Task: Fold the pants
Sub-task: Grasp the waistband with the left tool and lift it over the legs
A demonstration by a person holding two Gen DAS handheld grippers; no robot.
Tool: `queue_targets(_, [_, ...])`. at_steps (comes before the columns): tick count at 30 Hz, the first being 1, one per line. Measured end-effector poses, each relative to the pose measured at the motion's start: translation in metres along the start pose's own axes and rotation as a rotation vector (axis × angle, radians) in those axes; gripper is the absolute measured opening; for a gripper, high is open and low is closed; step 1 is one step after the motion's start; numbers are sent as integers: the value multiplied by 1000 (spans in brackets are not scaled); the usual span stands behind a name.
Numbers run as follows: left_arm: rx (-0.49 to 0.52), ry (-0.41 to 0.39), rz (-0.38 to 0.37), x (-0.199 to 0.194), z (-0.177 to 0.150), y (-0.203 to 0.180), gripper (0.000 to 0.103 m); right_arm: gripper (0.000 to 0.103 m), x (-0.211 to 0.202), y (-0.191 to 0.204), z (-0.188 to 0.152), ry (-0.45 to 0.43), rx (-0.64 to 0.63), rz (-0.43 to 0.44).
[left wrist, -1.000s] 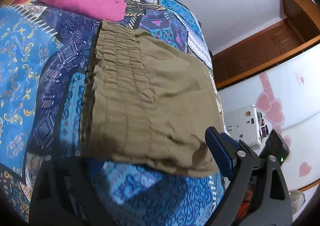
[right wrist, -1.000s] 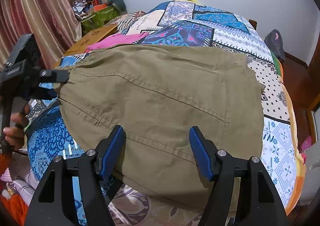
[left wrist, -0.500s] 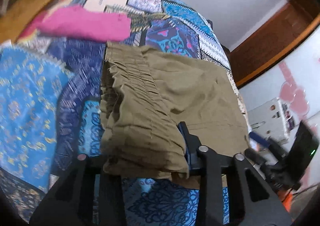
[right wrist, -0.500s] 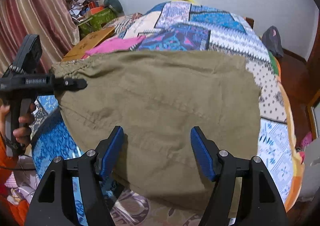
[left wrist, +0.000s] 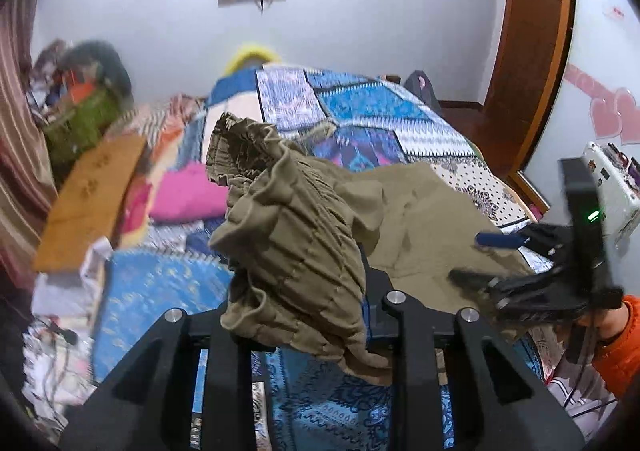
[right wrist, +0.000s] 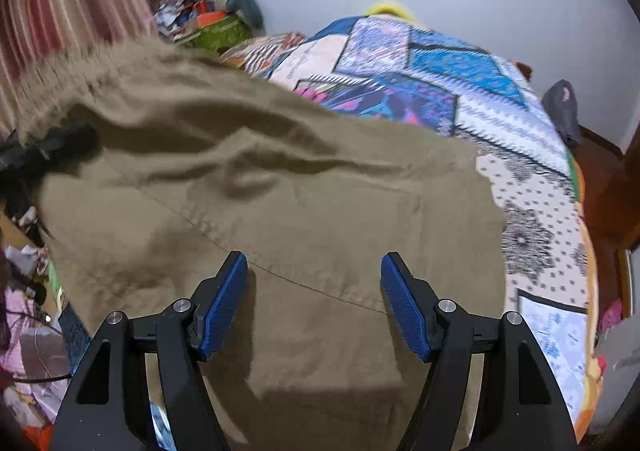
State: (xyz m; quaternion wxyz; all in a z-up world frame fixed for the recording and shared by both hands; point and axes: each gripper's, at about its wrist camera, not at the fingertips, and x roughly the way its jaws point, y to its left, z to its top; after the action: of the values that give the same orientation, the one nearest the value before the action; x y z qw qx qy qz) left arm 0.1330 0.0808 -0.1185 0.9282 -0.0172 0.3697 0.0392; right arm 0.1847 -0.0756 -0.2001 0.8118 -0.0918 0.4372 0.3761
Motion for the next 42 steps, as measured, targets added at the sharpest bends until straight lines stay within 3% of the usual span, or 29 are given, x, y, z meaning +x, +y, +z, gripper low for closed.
queue_targets(3, [27,-18,11,-6,2,-8,28,66,11,9,-2,40,-19,64])
queue_targets(11, [130,-55,-8,-9,15,-40,28,66,-18,4,-14,-18,-1,52])
queue_targets(17, [169,-64,-52,-7,24,-64,28,66,-61,-25,-35,-76,51,-55])
queue_targets(24, [217,-57,-104,1,26,-99,27,66,-64,-59,-71,-26,141,-117])
queue_targets(29, [222,-22,-175,12,28,-122,26,66,-52,-71,-87,-22,242,-65])
queue_targets(42, [306,156,-246,60,-4,-180,27,66,-71,-74,-93,-58,240,-96])
